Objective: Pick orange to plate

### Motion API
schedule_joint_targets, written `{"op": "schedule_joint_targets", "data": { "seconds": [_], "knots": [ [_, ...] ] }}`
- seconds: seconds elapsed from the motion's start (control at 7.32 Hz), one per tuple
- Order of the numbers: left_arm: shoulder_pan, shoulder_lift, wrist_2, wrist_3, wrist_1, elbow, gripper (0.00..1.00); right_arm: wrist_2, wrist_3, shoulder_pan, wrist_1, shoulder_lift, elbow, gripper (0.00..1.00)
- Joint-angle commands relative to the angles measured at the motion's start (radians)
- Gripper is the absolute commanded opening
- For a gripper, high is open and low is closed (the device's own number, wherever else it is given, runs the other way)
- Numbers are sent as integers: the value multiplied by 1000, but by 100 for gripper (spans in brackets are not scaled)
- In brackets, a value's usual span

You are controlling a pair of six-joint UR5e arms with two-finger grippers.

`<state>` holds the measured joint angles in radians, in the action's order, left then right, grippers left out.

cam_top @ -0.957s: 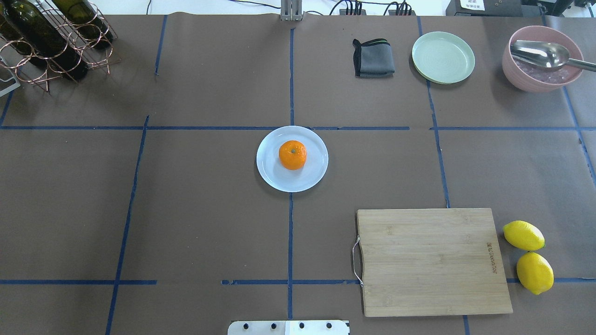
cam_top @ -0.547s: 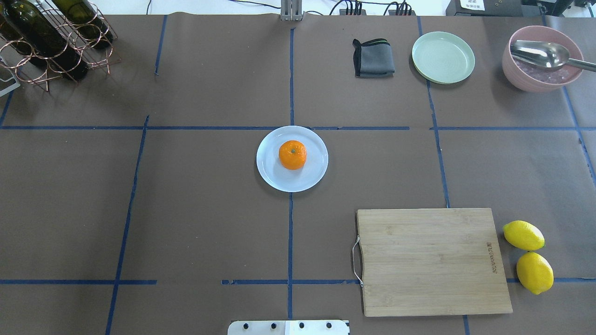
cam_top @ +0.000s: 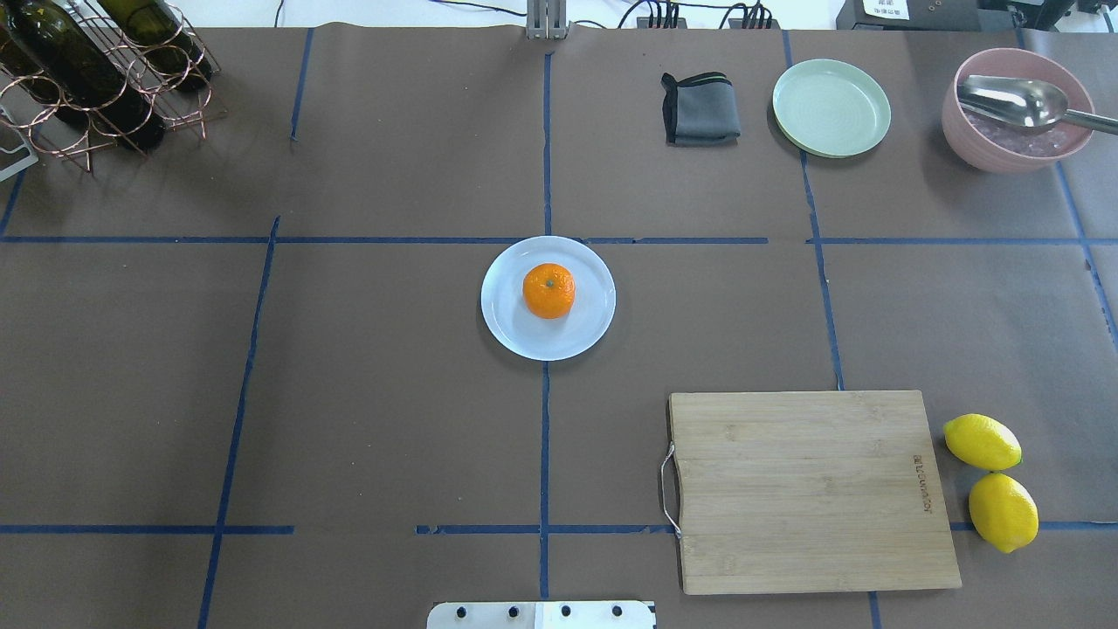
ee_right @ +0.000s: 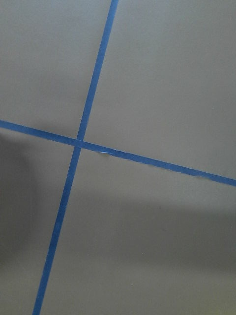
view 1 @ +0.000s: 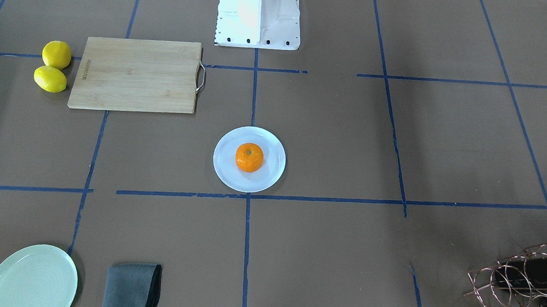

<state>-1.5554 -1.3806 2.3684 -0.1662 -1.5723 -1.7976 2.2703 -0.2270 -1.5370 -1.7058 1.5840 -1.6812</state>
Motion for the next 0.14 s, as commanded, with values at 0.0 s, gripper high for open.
{"op": "schedule_joint_targets", "data": {
  "seconds": [0.0],
  "knots": [
    [0, 0, 0, 1, 0, 3, 100, -2, -2, 0, 0, -1, 1, 100]
  ]
}}
